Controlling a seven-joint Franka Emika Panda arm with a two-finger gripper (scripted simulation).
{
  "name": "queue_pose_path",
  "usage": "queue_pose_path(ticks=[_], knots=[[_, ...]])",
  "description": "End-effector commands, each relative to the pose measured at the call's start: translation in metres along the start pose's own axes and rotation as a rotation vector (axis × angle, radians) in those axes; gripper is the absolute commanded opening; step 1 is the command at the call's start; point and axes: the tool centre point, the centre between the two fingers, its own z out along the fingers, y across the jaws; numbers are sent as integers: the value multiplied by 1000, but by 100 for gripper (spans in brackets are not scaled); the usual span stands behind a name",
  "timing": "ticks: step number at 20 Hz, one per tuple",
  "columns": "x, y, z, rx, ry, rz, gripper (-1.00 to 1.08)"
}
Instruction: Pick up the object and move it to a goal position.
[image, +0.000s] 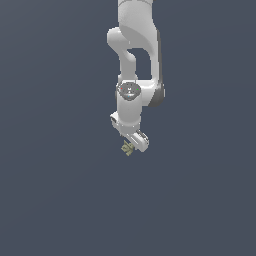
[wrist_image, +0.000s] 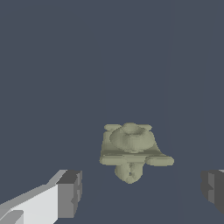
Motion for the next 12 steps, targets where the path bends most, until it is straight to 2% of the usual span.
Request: queue_pose_path(ticks=[1,7,12], knots=[[0,0,1,0,0,11,100],[0,0,6,0,0,8,100],[-1,1,27,0,0,10,100]])
